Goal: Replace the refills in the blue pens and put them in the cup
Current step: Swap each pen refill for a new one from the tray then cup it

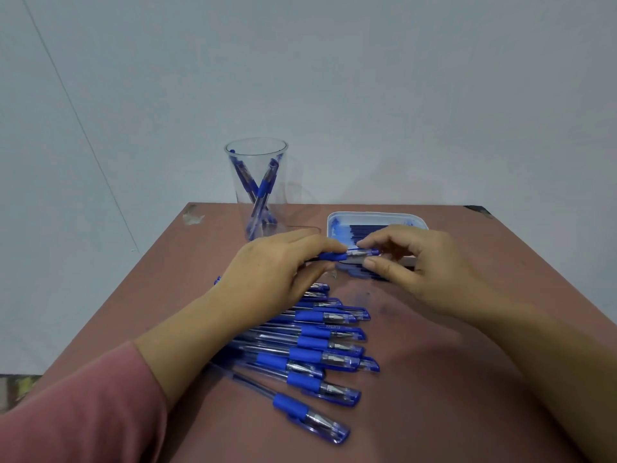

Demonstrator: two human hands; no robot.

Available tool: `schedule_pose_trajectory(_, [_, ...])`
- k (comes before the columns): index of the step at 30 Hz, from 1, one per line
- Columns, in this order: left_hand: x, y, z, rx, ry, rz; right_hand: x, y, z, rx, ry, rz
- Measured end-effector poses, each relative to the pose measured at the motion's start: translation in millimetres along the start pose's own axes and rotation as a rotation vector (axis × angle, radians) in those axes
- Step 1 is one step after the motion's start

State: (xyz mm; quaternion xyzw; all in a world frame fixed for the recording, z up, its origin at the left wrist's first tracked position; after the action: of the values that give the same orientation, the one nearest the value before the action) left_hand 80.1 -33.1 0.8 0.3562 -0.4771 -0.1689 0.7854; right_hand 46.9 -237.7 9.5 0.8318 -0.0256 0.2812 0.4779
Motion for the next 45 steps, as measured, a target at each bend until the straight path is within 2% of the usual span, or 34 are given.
schedule_pose_trajectory(2, [-1, 1, -1, -0.022, 0.008, 0.0, 2, 1, 0, -0.077, 0.113, 0.048])
schedule_pose_trajectory(8, [-5, 5, 1, -0.108, 0.055, 0.032, 2, 1, -8, -0.1, 0.216, 0.139])
schedule_pose_trajectory(14, [-7, 7, 0, -0.182, 0.085, 0.011, 1, -6, -10, -0.061, 0.179, 0.122])
schedule_pose_trajectory(21, [-9, 10, 5, -0.143, 0.144, -0.001, 2, -7, -16, 0.027, 0.11, 0.055])
schedule_pose_trajectory(27, [-10, 9, 7, -0.348, 0.271, -0.059, 3, -6, -15, -0.006, 0.098, 0.015])
schedule_pose_trajectory(31, [-11, 12, 2, -0.453, 0.336, -0.105, 4, 11, -2, -0.039, 0.047, 0.061])
schedule_pose_trajectory(34, [-14, 10, -1, -0.381, 0.342, -0.108, 4, 18, 3, -0.072, -0.013, -0.021])
schedule_pose_trajectory(38, [-14, 12, -6, -0.243, 0.311, -0.07, 3, 11, 3, -0.094, -0.003, -0.158])
schedule_pose_trajectory(45, [-12, 13, 0, -0.203, 0.147, -0.092, -2, 2, 11, -0.213, -0.052, -0.339])
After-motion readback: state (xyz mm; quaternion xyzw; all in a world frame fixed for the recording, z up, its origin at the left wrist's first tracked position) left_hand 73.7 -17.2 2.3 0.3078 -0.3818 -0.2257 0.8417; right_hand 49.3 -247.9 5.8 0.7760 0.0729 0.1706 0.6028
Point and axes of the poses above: each hand's wrist, its own x-axis towards the middle knuckle, its own y-axis out of the back of the hand, z = x × y, the point moved 3 cm from there along x, towards the middle knuckle, and after that the axes turned 12 degrees about -x, right-handed, at the moved point
